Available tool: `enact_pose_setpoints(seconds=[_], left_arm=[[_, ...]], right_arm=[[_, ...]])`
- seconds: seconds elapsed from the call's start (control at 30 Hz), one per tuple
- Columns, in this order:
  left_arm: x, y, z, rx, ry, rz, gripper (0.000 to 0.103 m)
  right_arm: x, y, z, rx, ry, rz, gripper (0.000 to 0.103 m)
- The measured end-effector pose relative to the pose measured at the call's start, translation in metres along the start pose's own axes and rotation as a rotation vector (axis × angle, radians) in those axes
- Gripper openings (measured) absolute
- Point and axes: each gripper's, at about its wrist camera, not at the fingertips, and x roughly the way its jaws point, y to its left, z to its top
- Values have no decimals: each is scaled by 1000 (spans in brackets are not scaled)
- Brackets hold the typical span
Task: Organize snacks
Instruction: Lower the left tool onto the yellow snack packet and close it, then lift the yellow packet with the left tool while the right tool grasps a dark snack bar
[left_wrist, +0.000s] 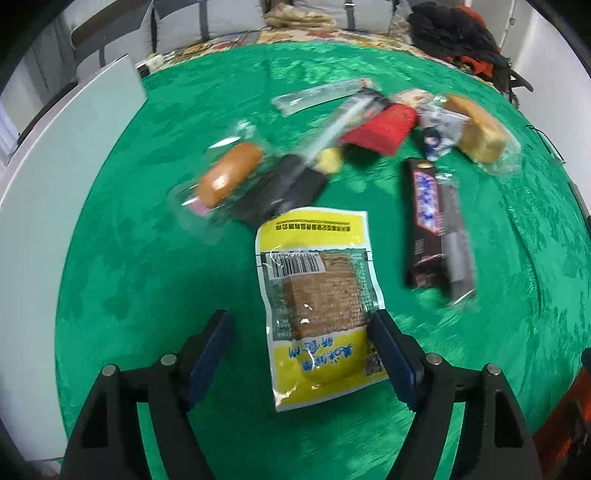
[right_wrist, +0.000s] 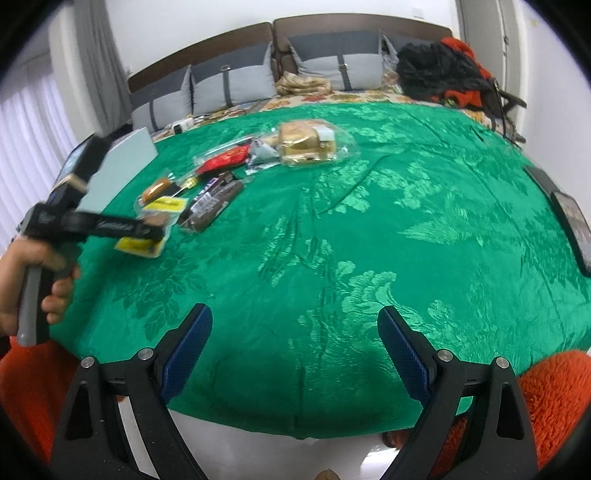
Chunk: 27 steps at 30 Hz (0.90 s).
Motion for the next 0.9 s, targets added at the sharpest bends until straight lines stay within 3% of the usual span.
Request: enact_pose_setpoints(seconds=[0.2, 0.27, 0.33, 0.43, 0.47, 0.53, 0.67, 0.73, 0.8, 0.83, 0.9], left_arm=[[0, 2, 6, -12, 15, -63, 76], [9, -16, 8, 55, 35, 1, 87], [8, -23, 9, 82, 0, 59, 92], [3, -11, 9, 21, -12, -14, 62], [0, -6, 9, 18, -15, -27, 37], [-5, 9, 5, 1, -23, -68, 13], [-9, 45, -8, -105, -30, -144, 11], [-12, 59, -15, -144, -39, -175, 11], [-17, 67, -25, -167, -45, -192, 11], [-17, 71, -28, -175, -49, -205, 11], [-18, 79, -33, -180, -58, -224, 11]], right_arm=[[5, 2, 1, 7, 17, -10, 93], [5, 6, 1, -10, 20, -16, 93], [6, 8, 3, -21, 36, -20, 93], [7, 9, 17, -9, 58, 10, 93], [9, 8, 26, -1, 60, 38, 93], [20, 10, 48, 10, 70, 80, 93], [70, 22, 101, 57, 176, 135, 90], [103, 34, 121, 76, 247, 155, 81], [132, 45, 133, 96, 331, 182, 13], [147, 51, 135, 101, 377, 164, 8], [162, 59, 137, 99, 424, 146, 23]])
